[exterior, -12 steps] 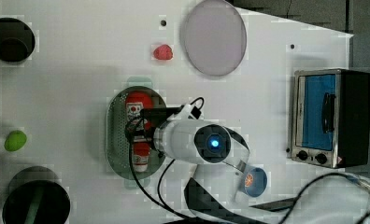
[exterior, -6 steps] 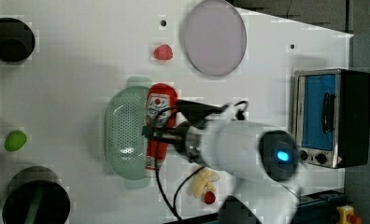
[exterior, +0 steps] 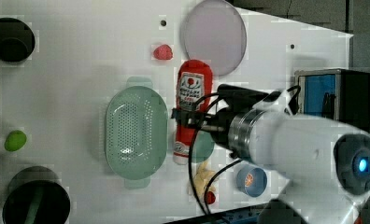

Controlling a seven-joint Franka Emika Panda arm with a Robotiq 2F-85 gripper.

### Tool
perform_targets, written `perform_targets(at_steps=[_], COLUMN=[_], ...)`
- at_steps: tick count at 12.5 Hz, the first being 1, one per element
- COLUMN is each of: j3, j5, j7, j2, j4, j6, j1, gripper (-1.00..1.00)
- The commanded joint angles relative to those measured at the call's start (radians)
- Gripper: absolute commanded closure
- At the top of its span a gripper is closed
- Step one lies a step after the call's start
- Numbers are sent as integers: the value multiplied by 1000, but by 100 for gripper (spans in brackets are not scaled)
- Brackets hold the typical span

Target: Pick ketchup from strainer and place it on the table

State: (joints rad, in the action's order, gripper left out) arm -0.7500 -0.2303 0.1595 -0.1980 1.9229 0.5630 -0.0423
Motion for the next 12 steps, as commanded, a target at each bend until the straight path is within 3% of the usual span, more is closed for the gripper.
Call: perform_targets(at_steps=[1, 6, 12], j3=[118, 257, 369], j5=[8, 7, 8], j7=[-146, -215, -499], j2=[-20, -21, -1], j4=[2, -1, 90], j6=[-14, 18, 78], j1=[-141, -241, -313], gripper=[-21, -21, -21])
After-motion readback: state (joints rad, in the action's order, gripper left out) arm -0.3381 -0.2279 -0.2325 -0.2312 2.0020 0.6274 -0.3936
